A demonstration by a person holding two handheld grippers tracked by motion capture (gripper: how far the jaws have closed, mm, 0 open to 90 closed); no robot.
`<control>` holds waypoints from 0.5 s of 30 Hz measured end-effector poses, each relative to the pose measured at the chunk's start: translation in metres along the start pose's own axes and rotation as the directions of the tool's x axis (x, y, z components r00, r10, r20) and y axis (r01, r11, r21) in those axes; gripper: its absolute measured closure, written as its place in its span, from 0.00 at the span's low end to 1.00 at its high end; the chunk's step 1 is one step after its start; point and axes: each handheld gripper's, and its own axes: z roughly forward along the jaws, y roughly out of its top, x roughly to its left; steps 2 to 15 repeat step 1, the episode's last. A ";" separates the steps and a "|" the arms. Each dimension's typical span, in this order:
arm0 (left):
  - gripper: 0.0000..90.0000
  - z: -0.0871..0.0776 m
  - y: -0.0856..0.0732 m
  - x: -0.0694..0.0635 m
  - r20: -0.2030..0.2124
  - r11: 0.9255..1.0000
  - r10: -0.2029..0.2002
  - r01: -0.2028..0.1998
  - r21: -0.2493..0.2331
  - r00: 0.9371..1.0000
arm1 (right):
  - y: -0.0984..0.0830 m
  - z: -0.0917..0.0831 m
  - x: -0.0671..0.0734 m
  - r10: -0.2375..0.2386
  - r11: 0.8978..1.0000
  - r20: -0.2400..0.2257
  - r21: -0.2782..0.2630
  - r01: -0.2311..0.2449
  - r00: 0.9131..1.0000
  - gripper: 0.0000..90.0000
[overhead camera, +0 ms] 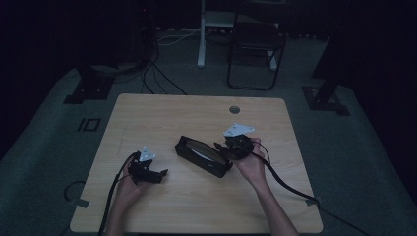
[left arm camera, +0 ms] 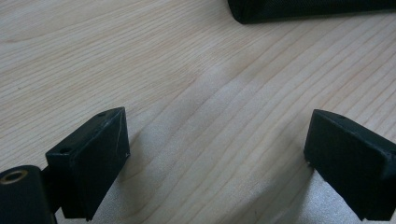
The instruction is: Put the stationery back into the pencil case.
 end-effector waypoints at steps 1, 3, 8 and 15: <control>0.08 0.000 0.000 0.000 0.000 1.000 0.000 0.000 0.000 1.000 | -0.002 -0.002 -0.004 0.006 1.000 0.004 0.000 -0.006 1.000 0.53; 0.08 0.000 0.000 0.000 0.000 1.000 0.000 0.000 0.000 1.000 | -0.002 -0.002 -0.004 0.006 1.000 0.004 0.000 -0.006 1.000 0.53; 0.08 0.000 0.000 0.000 0.000 1.000 0.000 0.000 0.000 1.000 | -0.002 -0.002 -0.004 0.006 1.000 0.004 0.000 -0.006 1.000 0.53; 0.08 0.000 0.000 0.000 0.000 1.000 0.000 0.000 0.000 1.000 | -0.002 -0.002 -0.004 0.006 1.000 0.004 0.000 -0.006 1.000 0.53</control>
